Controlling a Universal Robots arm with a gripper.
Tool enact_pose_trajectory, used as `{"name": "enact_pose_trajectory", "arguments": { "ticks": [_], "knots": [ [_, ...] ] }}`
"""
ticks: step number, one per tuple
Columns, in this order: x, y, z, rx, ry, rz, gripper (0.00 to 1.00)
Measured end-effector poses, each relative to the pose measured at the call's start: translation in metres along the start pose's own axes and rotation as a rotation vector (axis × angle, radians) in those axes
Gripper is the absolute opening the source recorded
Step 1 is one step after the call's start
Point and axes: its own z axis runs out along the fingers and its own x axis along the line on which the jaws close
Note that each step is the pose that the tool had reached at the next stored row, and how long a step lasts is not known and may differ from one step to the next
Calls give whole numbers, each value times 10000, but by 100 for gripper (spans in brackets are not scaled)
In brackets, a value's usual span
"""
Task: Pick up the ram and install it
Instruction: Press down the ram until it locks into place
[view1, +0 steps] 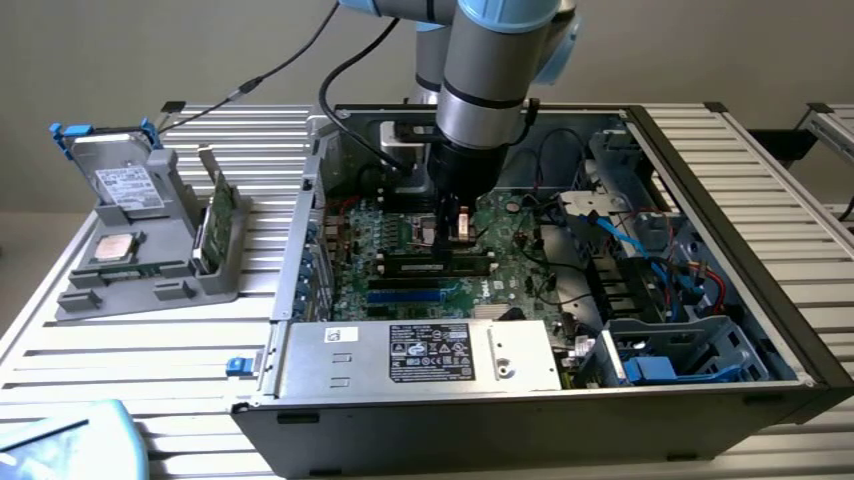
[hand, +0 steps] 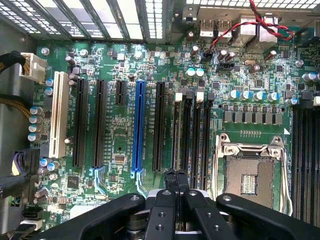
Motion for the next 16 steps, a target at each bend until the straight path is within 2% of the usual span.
{"name": "enact_pose_trajectory", "arguments": {
  "ticks": [10,13,16],
  "knots": [
    [0,-10,-1,1,-1,1,11],
    [4,-54,-9,0,-10,-1,11],
    [19,-153,-22,2,-56,-5,11]
  ]
}}
